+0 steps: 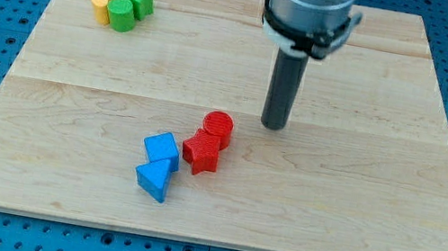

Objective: Move the yellow hexagon towards left

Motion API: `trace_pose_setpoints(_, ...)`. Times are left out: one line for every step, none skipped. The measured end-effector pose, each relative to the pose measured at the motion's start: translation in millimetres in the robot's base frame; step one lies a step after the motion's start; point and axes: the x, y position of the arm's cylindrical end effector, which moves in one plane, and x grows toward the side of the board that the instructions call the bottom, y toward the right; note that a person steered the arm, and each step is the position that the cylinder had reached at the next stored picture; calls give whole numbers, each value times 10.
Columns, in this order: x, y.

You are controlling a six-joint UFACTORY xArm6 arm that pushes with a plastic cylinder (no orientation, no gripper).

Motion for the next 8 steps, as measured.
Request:
trace_pose_setpoints(347,311)
trace_pose_setpoints(1086,-80)
trace_pose_setpoints(1505,-451)
trace_pose_setpoints(1326,-381)
trace_pose_setpoints(694,123)
trace_pose_setpoints(-172,177)
trace_pose_setpoints(-983,-6)
trace_pose_setpoints(-1442,-472)
